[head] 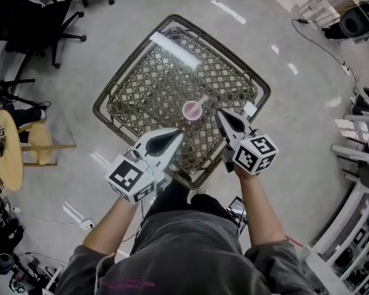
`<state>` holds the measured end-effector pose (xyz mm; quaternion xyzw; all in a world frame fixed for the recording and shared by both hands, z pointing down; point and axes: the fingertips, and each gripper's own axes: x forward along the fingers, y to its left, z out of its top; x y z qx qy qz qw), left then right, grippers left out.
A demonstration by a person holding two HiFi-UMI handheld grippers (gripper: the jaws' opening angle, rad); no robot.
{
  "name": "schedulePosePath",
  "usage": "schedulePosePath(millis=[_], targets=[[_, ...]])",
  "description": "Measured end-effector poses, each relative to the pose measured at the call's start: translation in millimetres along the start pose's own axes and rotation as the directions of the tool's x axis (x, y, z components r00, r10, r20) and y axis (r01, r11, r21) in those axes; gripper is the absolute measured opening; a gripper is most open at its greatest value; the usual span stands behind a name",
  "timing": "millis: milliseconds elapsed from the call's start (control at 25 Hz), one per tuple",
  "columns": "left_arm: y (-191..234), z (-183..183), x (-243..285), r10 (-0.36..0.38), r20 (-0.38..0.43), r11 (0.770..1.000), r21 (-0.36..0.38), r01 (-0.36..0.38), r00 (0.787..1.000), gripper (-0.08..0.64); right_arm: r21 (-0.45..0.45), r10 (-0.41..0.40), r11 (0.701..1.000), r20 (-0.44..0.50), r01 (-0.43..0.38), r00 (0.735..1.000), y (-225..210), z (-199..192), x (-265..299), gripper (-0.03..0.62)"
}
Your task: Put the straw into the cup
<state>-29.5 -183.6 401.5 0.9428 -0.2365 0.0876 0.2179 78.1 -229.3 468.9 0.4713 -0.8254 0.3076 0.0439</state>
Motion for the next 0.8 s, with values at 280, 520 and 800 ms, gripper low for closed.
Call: schedulePosePath(millis=[280, 520, 800], targets=[[0.6, 2.4, 1.1, 0.011, 0.002, 1.0, -0.001, -0.011, 1.0, 0.011, 0.001, 0.003, 1.0, -0.001, -0.003, 1.0, -1.7, 1.2, -1.0, 0.014], [2.7, 4.5, -0.6, 0.013, 0.002, 1.0, -0.001, -0.013, 1.0, 0.011, 0.001, 0.005, 1.0, -0.006, -0.005, 1.0, 0.5, 1.7, 1.8, 0.014], [2.6, 8.7, -2.8, 0.012, 0.003, 1.0, -0.002, -0.012, 1.0, 0.011, 0.001, 0.003, 1.0, -0.014, -0.003, 1.0, 3.4, 3.8, 1.2, 0.014]])
